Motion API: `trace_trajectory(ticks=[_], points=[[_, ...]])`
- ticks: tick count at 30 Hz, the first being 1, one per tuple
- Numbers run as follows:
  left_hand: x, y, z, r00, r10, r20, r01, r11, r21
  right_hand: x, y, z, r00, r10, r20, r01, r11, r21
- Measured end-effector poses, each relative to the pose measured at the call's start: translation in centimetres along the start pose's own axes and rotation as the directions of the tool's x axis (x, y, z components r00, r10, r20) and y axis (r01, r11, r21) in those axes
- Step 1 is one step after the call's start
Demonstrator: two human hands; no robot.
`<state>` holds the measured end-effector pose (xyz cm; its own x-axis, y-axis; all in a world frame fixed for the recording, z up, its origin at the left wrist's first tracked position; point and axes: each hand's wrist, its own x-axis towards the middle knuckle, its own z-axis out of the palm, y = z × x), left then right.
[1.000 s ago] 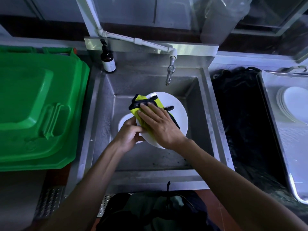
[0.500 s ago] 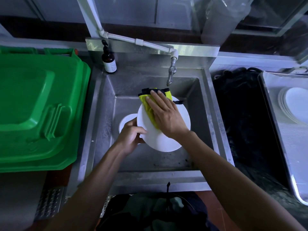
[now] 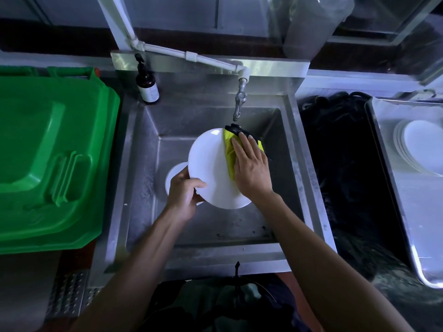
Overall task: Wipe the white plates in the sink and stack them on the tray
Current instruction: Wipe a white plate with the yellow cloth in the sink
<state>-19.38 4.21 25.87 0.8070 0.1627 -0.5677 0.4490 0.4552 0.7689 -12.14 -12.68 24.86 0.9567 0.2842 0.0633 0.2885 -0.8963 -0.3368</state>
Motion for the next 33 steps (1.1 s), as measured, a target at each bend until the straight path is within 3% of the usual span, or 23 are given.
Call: trace_trajectory(ticks=[7, 15, 22, 26, 33], points=[[0.4, -0.1, 0.9, 0.999, 0.009, -0.036, -0.011, 0.999, -0.051, -2.4, 0.3, 0.8, 0.998, 0.057, 0.012, -0.057, 0.997, 0.050], [1.1, -0.7, 2.0, 0.998, -0.002, -0.067, -0.004, 0.996, -0.087, -5.2, -3.3, 1.5, 0.992, 0.117, 0.048, -0.125, 0.965, 0.232], [1.1, -1.2, 2.4, 0.996, 0.037, -0.079, -0.045, 0.994, -0.097, -6.1, -5.1, 2.4, 0.996, 0.080, 0.033, -0.087, 0.940, 0.330], [1.3, -1.0, 1.9, 0.997, 0.024, -0.080, -0.035, 0.990, -0.135, -6.4, -3.6, 2.9, 0.999, 0.047, -0.004, -0.044, 0.953, 0.299], [2.0, -0.3, 1.1, 0.994, 0.039, -0.097, -0.046, 0.997, -0.069, -6.2, -0.6, 3.4, 0.979, 0.200, 0.040, -0.204, 0.957, 0.206]])
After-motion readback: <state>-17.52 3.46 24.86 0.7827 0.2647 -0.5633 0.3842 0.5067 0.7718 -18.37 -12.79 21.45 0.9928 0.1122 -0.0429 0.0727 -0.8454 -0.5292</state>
